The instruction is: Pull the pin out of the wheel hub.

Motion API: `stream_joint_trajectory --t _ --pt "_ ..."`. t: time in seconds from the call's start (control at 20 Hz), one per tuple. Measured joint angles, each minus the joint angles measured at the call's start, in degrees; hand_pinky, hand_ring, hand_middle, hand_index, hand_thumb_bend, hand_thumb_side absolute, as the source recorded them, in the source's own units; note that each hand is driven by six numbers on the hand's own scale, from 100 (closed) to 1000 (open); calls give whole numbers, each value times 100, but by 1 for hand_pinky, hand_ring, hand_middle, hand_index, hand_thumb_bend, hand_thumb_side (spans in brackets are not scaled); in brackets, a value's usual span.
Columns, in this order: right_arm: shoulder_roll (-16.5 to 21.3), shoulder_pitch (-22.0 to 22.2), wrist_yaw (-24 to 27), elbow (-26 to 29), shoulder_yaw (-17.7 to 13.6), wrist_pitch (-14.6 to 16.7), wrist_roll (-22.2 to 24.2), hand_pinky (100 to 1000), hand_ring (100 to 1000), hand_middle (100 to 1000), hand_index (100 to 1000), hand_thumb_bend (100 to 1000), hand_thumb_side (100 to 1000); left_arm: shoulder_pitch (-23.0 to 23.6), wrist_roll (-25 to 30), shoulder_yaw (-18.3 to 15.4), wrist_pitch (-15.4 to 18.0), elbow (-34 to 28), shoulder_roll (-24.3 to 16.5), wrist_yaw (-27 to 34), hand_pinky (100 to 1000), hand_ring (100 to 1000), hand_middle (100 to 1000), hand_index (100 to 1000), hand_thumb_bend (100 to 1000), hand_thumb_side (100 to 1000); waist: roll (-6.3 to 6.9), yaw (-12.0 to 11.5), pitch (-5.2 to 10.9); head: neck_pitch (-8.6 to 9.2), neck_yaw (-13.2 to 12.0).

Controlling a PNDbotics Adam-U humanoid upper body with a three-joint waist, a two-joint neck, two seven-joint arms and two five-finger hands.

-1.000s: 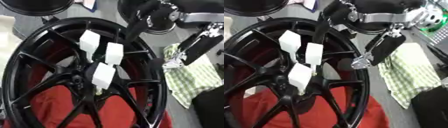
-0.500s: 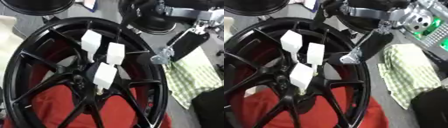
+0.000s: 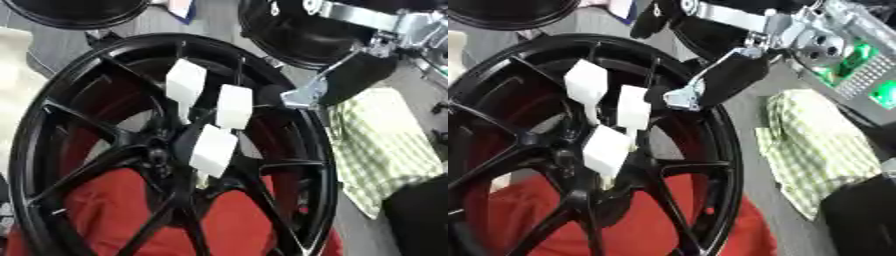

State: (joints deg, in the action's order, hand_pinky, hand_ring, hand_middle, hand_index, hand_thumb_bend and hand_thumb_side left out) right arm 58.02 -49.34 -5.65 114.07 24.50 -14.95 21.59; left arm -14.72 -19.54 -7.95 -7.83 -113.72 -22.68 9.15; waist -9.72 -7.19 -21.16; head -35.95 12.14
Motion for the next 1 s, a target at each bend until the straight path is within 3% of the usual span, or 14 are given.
stream_joint_trajectory --t 0.4,1.0 --pt "-85 -4 279 0 83 -551 91 809 844 752 833 341 576 -1 -8 0 -8 0 0 43 690 565 538 667 100 837 -14 58 88 -202 -31" --pt "-202 -22 836 0 126 -1033 32 816 858 757 839 317 613 -51 -6 11 -11 0 0 84 691 566 538 667 100 836 6 129 125 -483 -43"
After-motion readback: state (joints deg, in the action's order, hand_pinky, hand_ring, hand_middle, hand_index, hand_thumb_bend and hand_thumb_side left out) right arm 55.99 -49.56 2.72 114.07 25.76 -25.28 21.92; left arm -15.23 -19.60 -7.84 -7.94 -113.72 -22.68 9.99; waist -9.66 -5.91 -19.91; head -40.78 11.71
